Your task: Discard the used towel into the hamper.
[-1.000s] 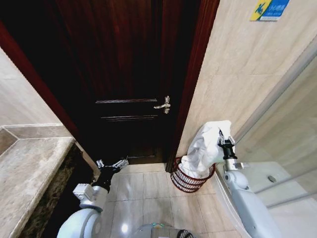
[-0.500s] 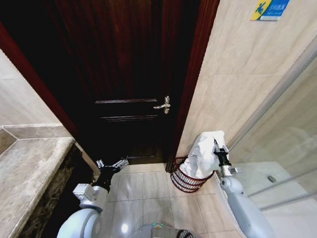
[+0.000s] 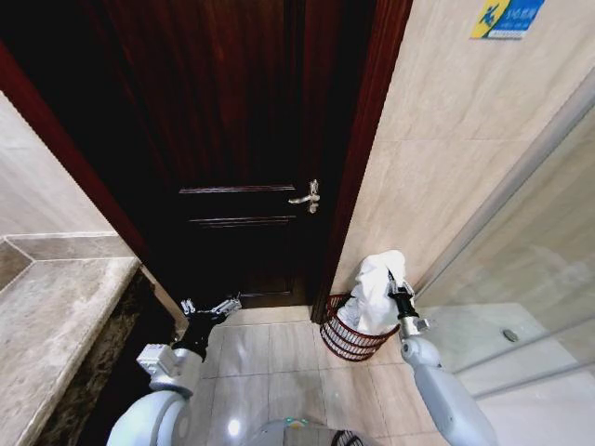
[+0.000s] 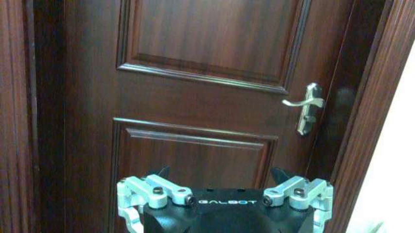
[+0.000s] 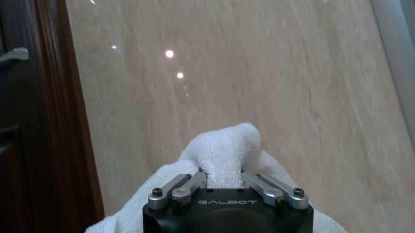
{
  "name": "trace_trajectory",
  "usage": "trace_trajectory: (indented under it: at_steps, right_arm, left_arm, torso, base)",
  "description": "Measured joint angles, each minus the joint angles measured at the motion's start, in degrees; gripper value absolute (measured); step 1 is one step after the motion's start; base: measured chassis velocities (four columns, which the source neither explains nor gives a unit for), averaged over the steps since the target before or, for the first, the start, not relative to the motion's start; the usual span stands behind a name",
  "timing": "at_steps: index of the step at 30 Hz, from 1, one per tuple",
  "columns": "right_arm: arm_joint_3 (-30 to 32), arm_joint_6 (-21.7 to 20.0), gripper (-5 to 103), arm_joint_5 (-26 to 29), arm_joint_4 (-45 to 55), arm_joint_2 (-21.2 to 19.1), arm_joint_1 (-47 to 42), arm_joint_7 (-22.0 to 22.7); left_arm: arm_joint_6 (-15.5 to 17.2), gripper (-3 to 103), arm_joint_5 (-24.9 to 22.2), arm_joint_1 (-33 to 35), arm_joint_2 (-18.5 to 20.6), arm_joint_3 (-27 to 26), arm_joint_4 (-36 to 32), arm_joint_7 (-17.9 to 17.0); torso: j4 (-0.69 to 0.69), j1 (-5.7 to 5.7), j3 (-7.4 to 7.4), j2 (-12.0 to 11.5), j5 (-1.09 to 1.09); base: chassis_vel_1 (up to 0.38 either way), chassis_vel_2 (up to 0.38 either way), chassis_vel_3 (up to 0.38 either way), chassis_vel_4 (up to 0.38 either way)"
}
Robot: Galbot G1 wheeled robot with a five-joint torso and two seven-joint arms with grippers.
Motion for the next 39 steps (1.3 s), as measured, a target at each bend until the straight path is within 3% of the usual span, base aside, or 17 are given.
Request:
trace_trajectory:
  at_steps: [10,27,32,39]
  right_arm:
    - [-1.13,-3.37,13,2.68,-6.53,0.46,1.37,-3.1]
    - [-2.5,-17.72,13,7.06,-14.01,0.61,4.16,-8.54]
    - [-2.53,-22.36,13,5.79,-14.33,0.65,4.93,-7.66]
    - [-2.53,-22.88,13,2.22,-15.71,1.61,6.49,-2.08]
  left_arm:
    - [0.0,100,0.0,0.0,0.0,0.0,0.0,0.0]
    - [0.0,100,0.0,0.0,0.0,0.0,0.0,0.0]
    - [0.0,100,0.0,0.0,0.0,0.0,0.0,0.0]
    - [0.0,100,0.0,0.0,0.0,0.0,0.0,0.0]
  torso:
    - [0.0,0.0,0.0,0.0,0.01]
    - [0.0,0.0,0.0,0.0,0.0]
    - [0.0,0.0,0.0,0.0,0.01]
    - [0.0,0.0,0.0,0.0,0.01]
  base:
    - [0.0,0.0,0.0,0.0]
    - [0.0,0.0,0.0,0.0]
    - [0.0,0.0,0.0,0.0]
    - [0.0,0.0,0.0,0.0]
